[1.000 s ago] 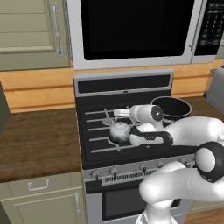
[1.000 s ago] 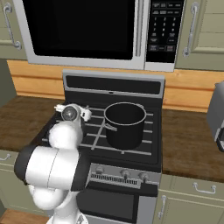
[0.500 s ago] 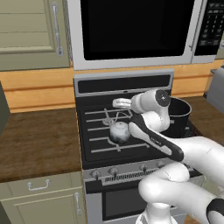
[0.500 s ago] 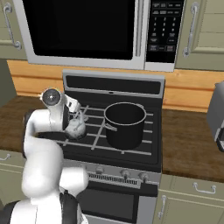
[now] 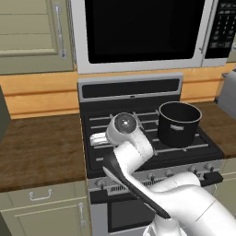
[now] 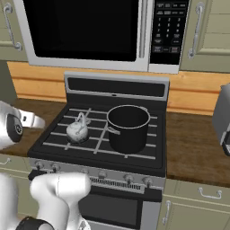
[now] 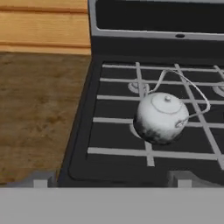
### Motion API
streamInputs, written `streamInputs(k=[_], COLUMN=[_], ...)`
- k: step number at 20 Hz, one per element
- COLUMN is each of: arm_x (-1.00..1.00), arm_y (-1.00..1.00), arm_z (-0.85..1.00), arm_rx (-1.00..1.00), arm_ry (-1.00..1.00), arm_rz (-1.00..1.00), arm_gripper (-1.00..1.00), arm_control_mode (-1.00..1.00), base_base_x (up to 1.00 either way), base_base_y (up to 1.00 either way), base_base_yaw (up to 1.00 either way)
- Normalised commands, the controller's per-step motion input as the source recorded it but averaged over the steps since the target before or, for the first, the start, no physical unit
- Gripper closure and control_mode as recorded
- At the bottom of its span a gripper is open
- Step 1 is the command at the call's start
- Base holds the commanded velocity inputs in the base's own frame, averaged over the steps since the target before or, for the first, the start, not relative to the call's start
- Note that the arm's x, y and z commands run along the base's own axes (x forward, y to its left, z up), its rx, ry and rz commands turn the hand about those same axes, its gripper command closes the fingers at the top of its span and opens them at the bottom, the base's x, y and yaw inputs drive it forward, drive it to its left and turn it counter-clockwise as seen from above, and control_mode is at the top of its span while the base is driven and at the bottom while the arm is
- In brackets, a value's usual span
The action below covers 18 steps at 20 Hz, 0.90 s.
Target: Pick the kettle from the counter and place it on a stove burner. Then turn the burner on.
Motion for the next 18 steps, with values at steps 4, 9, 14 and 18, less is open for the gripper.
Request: streamInputs(k=[4, 9, 14, 18], arm_x=[-1.00, -1.00, -0.37, 0.00], arm_y=[1.00, 0.81, -0.70, -0.66], arm_z=[-1.00, -1.00, -0.58, -0.47], arm_rx=[-0.50, -0.47, 0.00, 0.16], arm_ry=[0.00, -0.17, -0.72, -0.39], arm_rz=[0.00, 0.00, 0.00, 0.07], arm_gripper=[-1.00, -1.00, -1.00, -1.00], arm_control_mode=[-1.00, -1.00, -1.00, -1.00], base_base_x=[0.00, 0.00, 0.00, 0.00], base_base_y=[0.00, 0.00, 0.00, 0.00], base_base_yaw=[0.00, 0.00, 0.00, 0.00])
